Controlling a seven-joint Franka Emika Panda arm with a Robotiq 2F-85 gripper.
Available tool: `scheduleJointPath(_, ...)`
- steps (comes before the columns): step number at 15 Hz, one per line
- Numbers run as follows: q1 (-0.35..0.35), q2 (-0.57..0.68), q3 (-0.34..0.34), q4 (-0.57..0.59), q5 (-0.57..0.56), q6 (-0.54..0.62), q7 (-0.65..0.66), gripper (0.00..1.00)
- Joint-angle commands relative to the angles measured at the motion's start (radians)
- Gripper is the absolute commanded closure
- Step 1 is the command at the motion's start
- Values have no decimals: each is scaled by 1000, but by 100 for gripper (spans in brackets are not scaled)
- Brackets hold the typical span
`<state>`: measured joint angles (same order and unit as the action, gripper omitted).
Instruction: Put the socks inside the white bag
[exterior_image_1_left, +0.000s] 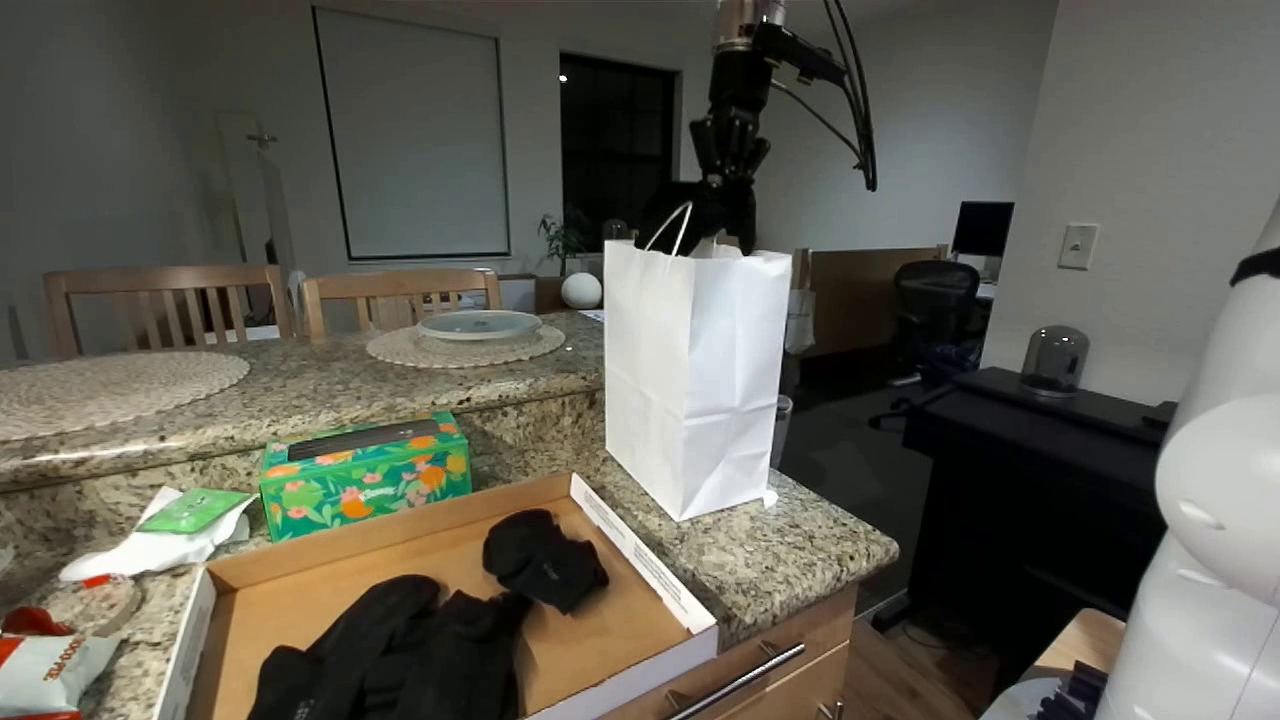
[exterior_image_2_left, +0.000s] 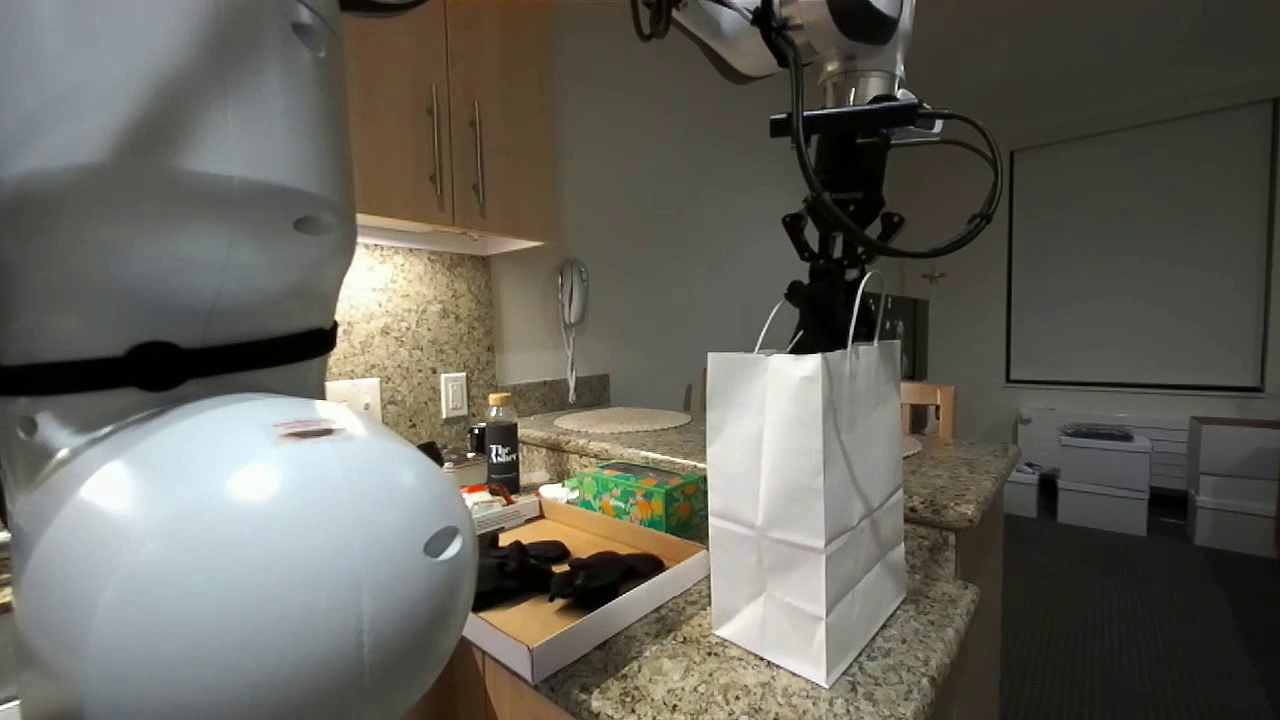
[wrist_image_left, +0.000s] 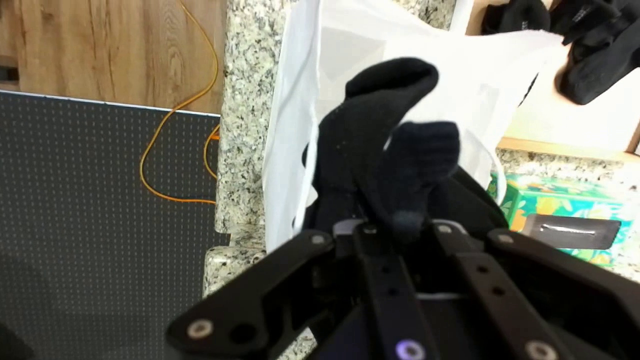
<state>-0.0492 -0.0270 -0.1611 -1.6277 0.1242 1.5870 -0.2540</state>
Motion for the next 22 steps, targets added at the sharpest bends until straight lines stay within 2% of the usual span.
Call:
scheduleJointPath(1, -15, -49, 26, -78, 27, 34, 49, 77)
scheduleJointPath(2, -15, -51, 29, -80, 26, 35, 62, 59)
scheduleJointPath(3, -16, -54, 31, -82, 25, 36, 74, 55)
scheduleJointPath(11, -23, -91, 28, -82, 17, 37, 132, 3)
scheduleJointPath(12, -20, -99, 32, -79, 12, 34, 126, 0)
scheduleJointPath(15, -1, -142, 60, -51, -28, 26, 100, 0)
scheduleJointPath(17, 28, -200, 106, -37, -70, 22, 92, 0)
scheduleJointPath(22, 148, -265, 285, -33, -137, 0, 160, 0)
